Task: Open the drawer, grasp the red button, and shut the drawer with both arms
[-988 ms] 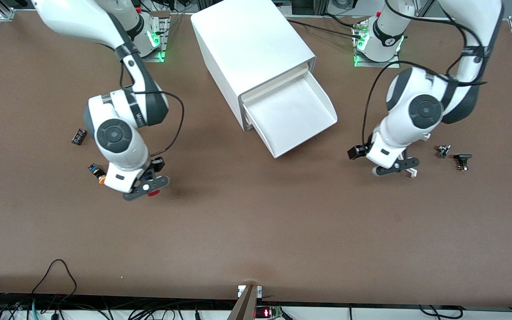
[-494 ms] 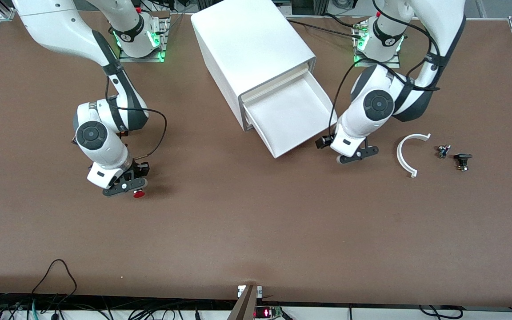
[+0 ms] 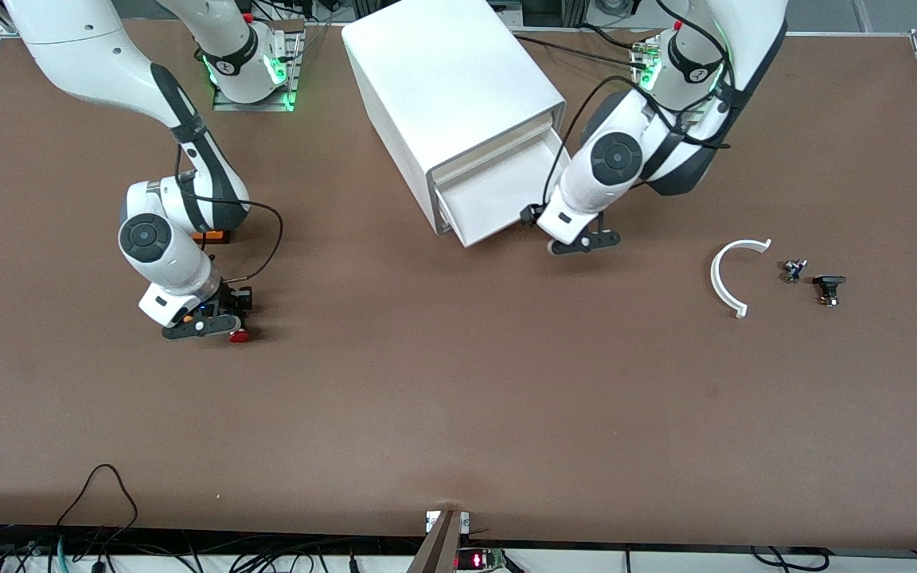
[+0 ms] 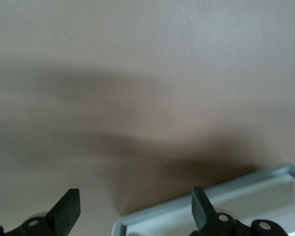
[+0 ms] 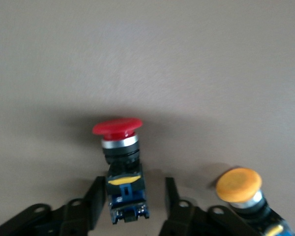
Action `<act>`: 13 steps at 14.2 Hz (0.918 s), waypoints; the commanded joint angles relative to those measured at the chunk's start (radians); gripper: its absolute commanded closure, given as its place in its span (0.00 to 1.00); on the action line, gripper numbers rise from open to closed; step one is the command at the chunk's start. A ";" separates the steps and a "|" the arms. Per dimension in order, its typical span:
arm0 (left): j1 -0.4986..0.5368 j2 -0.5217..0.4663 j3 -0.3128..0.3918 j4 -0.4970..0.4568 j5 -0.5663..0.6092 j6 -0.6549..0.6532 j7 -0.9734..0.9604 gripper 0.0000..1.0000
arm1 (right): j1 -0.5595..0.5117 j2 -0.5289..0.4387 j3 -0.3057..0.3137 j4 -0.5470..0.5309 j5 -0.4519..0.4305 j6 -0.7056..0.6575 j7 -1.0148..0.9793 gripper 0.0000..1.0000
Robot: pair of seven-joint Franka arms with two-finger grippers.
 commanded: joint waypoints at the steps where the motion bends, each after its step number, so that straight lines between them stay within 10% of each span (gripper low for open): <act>1: 0.005 -0.023 -0.052 -0.029 -0.027 0.006 0.001 0.00 | -0.013 -0.071 0.056 0.066 0.007 -0.162 0.127 0.00; 13: 0.022 -0.070 -0.133 -0.055 -0.119 0.000 0.023 0.00 | -0.042 -0.197 0.081 0.492 0.179 -0.740 0.188 0.00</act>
